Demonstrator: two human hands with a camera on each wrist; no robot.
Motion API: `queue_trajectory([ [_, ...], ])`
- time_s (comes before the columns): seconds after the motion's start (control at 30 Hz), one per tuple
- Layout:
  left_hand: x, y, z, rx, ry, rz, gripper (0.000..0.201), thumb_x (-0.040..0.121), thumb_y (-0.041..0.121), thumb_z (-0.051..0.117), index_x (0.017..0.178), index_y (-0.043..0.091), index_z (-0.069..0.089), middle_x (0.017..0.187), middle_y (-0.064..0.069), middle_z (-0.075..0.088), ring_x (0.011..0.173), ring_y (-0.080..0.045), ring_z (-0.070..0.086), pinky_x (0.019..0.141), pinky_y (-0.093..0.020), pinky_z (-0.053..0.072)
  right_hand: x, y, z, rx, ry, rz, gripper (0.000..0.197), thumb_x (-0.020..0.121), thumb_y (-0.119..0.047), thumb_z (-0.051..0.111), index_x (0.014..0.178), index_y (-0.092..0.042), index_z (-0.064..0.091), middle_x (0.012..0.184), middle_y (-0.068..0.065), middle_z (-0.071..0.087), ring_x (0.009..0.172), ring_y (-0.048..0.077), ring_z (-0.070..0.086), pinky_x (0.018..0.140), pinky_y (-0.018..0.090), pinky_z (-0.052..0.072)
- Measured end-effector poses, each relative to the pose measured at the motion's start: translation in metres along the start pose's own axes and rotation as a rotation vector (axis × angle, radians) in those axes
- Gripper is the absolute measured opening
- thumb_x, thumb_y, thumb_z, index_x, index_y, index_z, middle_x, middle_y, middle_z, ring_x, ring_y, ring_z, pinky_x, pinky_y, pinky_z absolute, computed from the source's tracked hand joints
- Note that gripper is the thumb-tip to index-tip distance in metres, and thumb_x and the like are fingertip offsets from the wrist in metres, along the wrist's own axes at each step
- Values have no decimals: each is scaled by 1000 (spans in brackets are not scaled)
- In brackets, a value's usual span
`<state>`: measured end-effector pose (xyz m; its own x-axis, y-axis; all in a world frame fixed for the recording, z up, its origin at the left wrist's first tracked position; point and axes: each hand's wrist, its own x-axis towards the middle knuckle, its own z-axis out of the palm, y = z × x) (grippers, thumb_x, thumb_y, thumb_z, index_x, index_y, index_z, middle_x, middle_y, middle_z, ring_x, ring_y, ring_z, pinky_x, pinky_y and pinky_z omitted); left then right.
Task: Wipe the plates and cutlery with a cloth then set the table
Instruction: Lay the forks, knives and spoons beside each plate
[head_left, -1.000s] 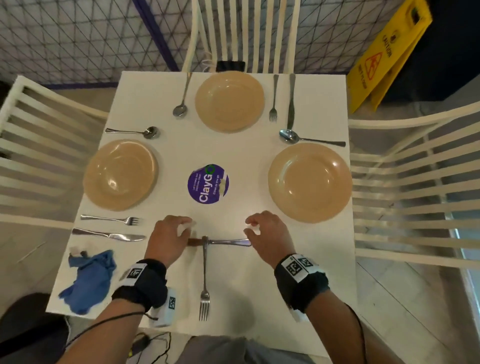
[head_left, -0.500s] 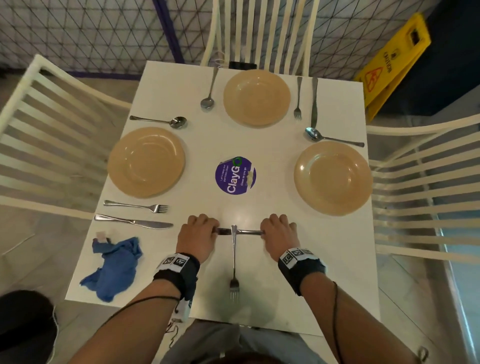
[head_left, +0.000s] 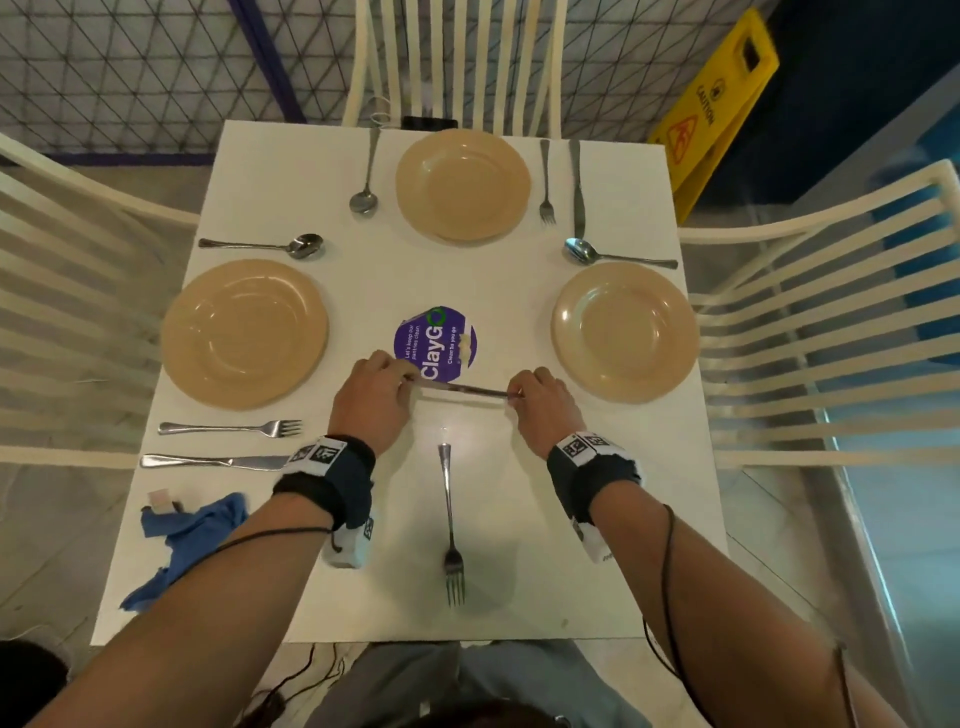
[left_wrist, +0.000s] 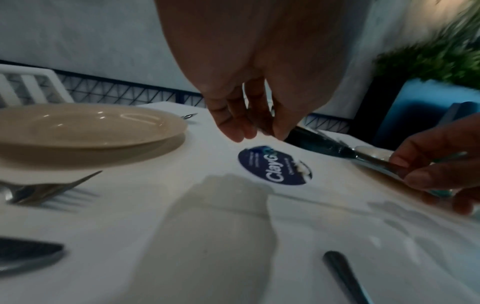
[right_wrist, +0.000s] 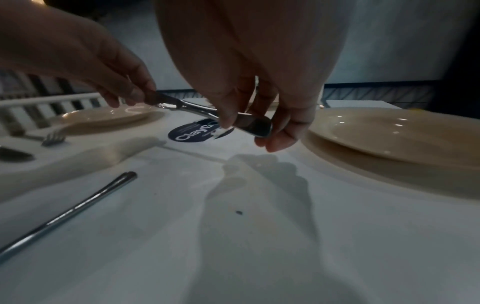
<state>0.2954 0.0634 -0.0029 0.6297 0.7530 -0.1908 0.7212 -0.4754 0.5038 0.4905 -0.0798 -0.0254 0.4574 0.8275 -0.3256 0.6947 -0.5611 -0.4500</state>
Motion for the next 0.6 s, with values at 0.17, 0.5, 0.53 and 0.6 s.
queue_trajectory([
  [0.17,-17,34,14,-7,-175,124,28,97,22,60,125,28,62,113,1,57,107,-20,52,88,-34,48,-38,42,-16,258,-34,96,15,96,-13,57,109,-12,64,109,7,56,93,21,53,88,30,43],
  [0.5,-60,103,93,2,-363,265,34,96,31,62,129,40,63,108,9,52,104,-13,53,84,-35,51,-124,150,-29,158,5,126,14,91,-19,67,106,-20,67,97,-1,57,88,17,56,82,31,46],
  [0.53,-62,109,102,18,-364,277,35,96,28,62,129,40,63,108,9,52,103,-14,53,82,-35,51,-129,160,-28,108,6,129,15,93,-22,65,108,-20,67,100,0,59,94,20,56,84,35,47],
  [0.6,-63,121,119,42,-359,294,33,97,25,61,126,39,66,106,8,54,99,-16,55,77,-34,51,-137,176,-26,-11,-2,135,17,96,-26,60,111,-22,67,106,1,61,102,24,53,88,39,46],
])
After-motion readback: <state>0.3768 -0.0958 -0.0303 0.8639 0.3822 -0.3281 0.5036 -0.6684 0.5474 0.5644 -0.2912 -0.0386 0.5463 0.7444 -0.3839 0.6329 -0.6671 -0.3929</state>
